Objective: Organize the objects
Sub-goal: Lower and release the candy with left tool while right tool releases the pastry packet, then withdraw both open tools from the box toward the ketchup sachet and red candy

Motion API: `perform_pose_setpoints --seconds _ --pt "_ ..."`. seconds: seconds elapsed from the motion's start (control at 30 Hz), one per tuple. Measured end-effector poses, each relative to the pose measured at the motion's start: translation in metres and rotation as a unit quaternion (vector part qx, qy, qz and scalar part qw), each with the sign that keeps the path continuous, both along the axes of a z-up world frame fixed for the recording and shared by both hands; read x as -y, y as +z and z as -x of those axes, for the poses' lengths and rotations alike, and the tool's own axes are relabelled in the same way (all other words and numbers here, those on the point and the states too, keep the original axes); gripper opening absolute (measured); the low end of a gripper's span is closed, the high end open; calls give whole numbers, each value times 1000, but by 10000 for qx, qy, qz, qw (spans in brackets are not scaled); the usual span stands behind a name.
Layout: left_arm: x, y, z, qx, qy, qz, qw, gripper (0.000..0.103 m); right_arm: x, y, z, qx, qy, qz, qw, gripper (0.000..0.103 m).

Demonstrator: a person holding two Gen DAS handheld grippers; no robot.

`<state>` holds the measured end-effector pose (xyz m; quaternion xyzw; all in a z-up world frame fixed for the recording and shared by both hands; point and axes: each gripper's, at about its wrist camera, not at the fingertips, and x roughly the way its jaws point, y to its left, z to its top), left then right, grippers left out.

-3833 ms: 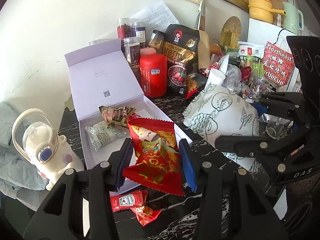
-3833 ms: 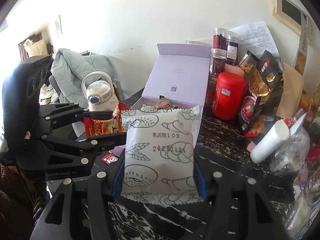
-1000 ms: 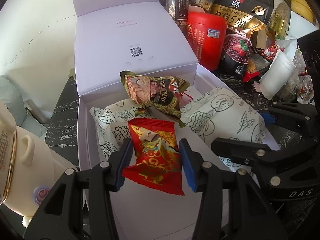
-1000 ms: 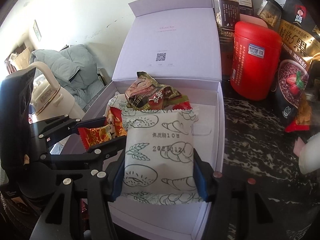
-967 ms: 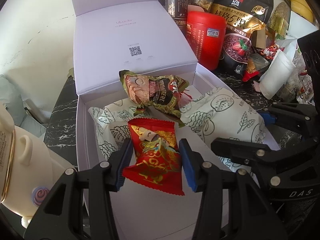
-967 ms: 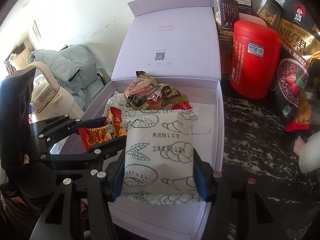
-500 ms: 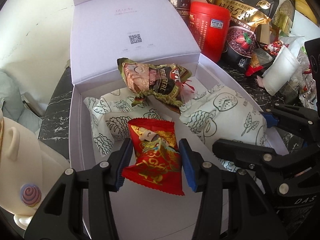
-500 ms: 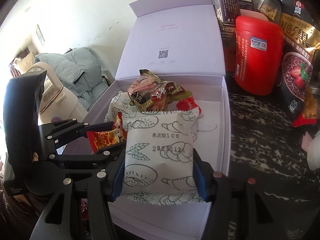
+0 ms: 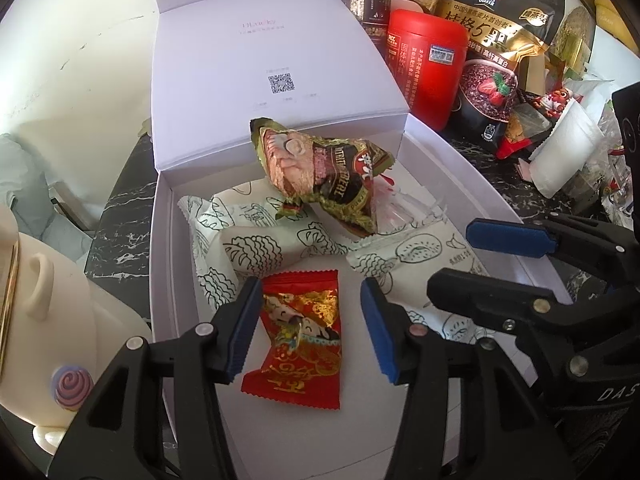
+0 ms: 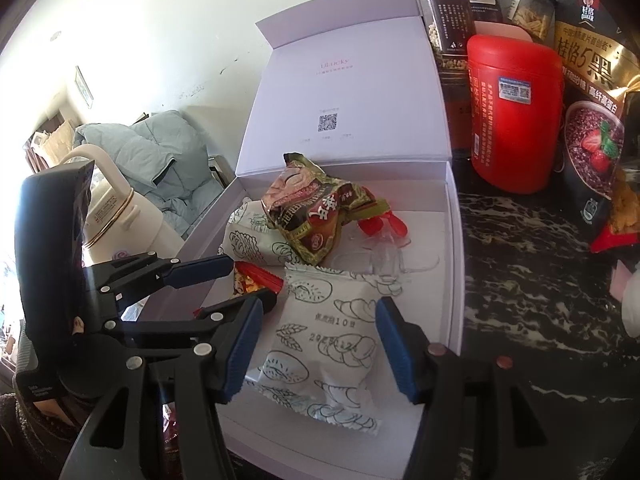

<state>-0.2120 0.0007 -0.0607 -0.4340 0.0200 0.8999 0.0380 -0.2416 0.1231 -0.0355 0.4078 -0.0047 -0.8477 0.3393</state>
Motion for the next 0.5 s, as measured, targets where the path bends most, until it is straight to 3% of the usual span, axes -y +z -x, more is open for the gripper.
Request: perform_pose_setpoints --seconds 0.17,0.33,0.5 --pt "-4 6 -6 -104 -85 -34 9999 73 -10 18 -13 -252 -293 -33 9992 60" --pt "-11 21 -17 -352 -191 -133 9991 83 -22 33 -24 -264 -549 -20 9981 62" --pt "-11 35 -31 -502 -67 -231 9984 85 -35 44 -38 -394 -685 -59 9969 64"
